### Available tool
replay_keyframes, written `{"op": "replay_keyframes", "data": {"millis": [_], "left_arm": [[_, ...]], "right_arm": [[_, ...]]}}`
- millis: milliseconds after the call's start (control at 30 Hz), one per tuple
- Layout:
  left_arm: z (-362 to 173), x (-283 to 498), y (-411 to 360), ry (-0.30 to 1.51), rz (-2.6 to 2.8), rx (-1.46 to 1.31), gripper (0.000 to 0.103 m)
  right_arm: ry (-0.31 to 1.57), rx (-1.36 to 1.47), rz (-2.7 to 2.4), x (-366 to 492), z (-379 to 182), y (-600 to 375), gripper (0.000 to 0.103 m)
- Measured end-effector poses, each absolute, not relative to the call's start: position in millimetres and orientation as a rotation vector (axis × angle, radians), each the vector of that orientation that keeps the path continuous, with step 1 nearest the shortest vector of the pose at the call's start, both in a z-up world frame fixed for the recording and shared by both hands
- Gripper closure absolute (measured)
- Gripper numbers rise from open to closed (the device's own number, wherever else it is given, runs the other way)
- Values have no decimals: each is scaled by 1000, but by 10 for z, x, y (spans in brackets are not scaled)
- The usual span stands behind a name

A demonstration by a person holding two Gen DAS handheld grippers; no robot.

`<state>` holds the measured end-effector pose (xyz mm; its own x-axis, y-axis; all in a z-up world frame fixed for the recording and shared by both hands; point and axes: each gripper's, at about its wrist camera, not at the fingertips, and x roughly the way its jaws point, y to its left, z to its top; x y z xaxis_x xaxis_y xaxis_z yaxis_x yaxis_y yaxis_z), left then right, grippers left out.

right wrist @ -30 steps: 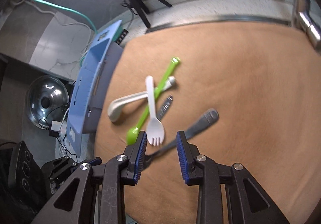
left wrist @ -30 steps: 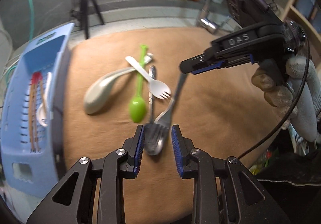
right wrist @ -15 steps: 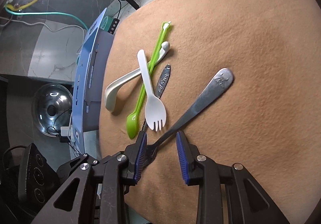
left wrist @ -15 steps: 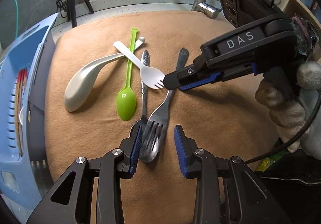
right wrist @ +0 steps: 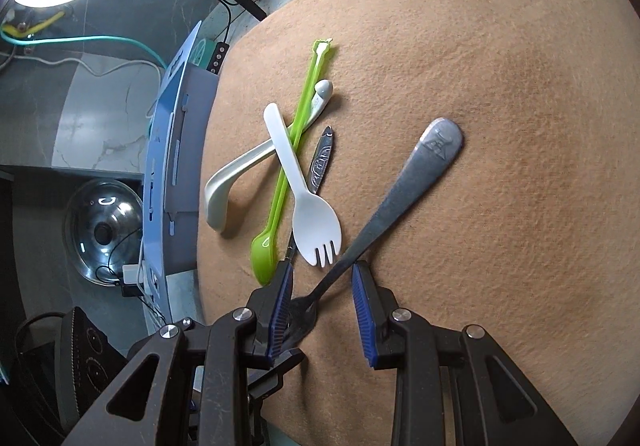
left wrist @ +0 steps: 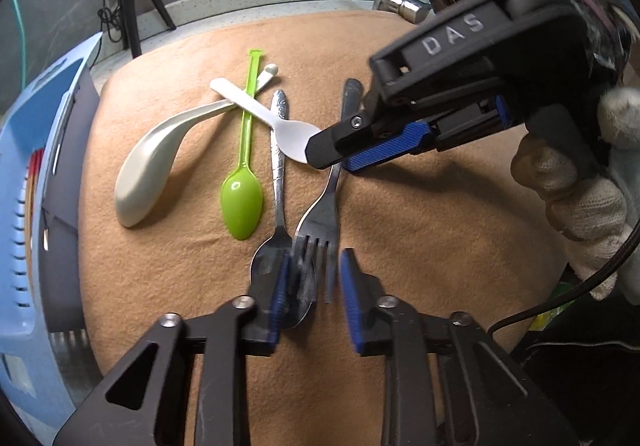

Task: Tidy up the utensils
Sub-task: 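Close the right tool on the metal knife while the left tool lifts the fork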

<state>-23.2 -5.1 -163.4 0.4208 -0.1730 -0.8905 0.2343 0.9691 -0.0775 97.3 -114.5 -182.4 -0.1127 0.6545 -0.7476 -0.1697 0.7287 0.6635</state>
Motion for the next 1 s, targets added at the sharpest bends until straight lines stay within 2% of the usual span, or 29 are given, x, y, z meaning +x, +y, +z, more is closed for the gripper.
{"op": "replay_keyframes", "data": {"millis": [200, 333, 467, 1000], "left_arm": [[-1627, -275, -93, 1099, -262, 73, 82], [-1617, -293, -126, 1098, -279, 66, 81], [-1618, -294, -109, 1096, -287, 38, 81], [-1432, -355, -35, 1042, -288, -66, 82]], "right_arm": [[1529, 411, 726, 970, -1829, -1113, 76], [1533, 425, 715, 979, -1854, -1120, 81], [1536, 429, 698, 987, -1891, -1165, 92], [1515, 492, 726, 945, -1665, -1254, 94]]}}
